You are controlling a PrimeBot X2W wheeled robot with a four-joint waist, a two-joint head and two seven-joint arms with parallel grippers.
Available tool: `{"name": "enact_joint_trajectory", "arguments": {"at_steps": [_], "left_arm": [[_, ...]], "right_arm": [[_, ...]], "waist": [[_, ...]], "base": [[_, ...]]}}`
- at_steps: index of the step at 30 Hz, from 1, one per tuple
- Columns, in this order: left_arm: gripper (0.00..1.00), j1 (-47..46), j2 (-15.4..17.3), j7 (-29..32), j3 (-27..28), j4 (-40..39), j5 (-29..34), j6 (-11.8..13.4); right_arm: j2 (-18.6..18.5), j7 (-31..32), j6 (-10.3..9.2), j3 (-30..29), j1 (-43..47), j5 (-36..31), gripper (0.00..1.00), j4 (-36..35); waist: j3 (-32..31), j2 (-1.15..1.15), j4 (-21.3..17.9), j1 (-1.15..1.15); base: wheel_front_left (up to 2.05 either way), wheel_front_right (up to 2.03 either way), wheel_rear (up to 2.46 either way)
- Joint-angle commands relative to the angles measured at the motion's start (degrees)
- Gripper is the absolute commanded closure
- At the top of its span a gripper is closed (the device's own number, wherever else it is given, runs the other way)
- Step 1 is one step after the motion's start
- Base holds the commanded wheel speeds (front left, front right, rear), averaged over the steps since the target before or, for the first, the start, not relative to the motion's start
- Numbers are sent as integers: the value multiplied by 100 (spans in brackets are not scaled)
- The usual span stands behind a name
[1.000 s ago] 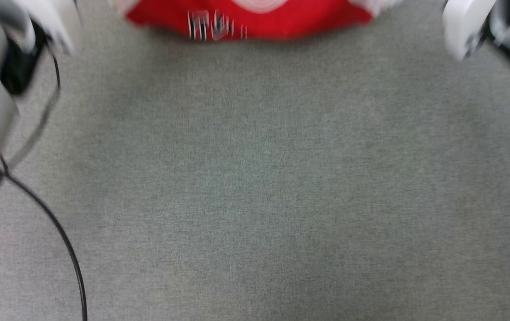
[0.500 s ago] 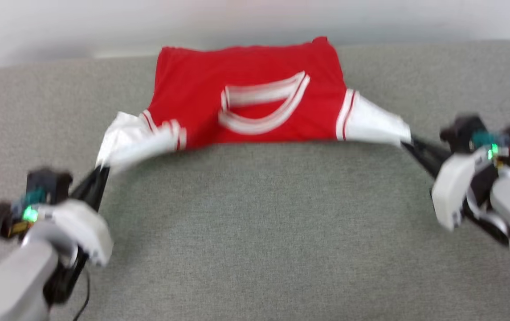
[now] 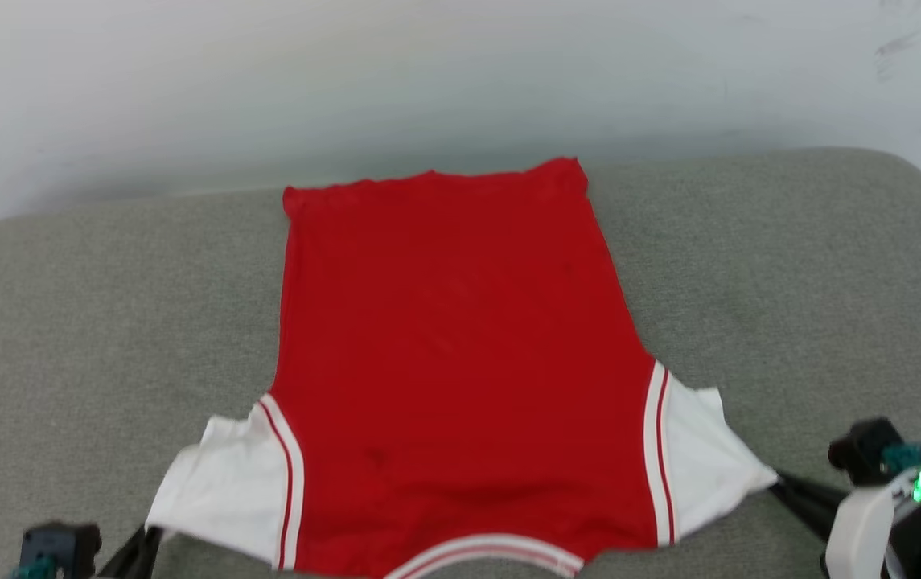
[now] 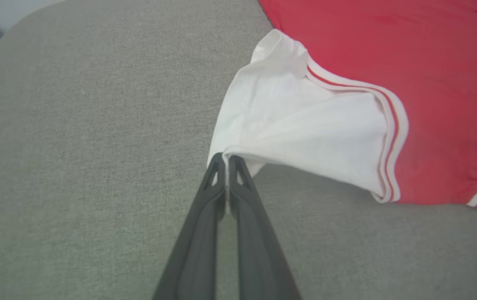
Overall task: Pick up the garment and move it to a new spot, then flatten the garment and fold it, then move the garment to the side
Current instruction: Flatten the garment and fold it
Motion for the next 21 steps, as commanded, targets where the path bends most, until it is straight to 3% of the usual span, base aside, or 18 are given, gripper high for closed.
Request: {"name": "enact_joint_trajectory", "arguments": {"at_steps": [1, 8, 14, 16, 17, 21], "left_arm": [[100, 263, 89, -15, 48, -100, -58, 130], [100, 1095, 159, -16, 82, -458, -197, 431], [100, 1059, -6, -16, 87, -561, -2, 429], [100, 974, -39, -16, 112, -589, 59, 424], [100, 937, -50, -16, 122, -592, 103, 425], [100, 782, -108, -16, 103, -642, 260, 436]], "right_arm": [[-83, 77, -6, -86, 350, 40, 100, -125], [-421, 514, -7, -628, 1530, 28, 100, -716], [-488, 1113, -7, -1192, 2051, -97, 97, -1059], [-469, 1243, -7, -1512, 2075, -186, 56, -1140], [-482, 1283, -7, -1671, 2073, -237, 0, -1197], [-579, 1517, -5, -2427, 1898, -307, 0, -1570]], "waist": [[-110, 0, -15, 1], [-228, 0, 19, 1], [-160, 0, 91, 1], [-124, 0, 112, 1], [-106, 0, 124, 1], [35, 0, 191, 1]], "base": [[0, 0, 0], [0, 0, 0], [0, 0, 0], [0, 0, 0], [0, 0, 0], [0, 0, 0]]}}
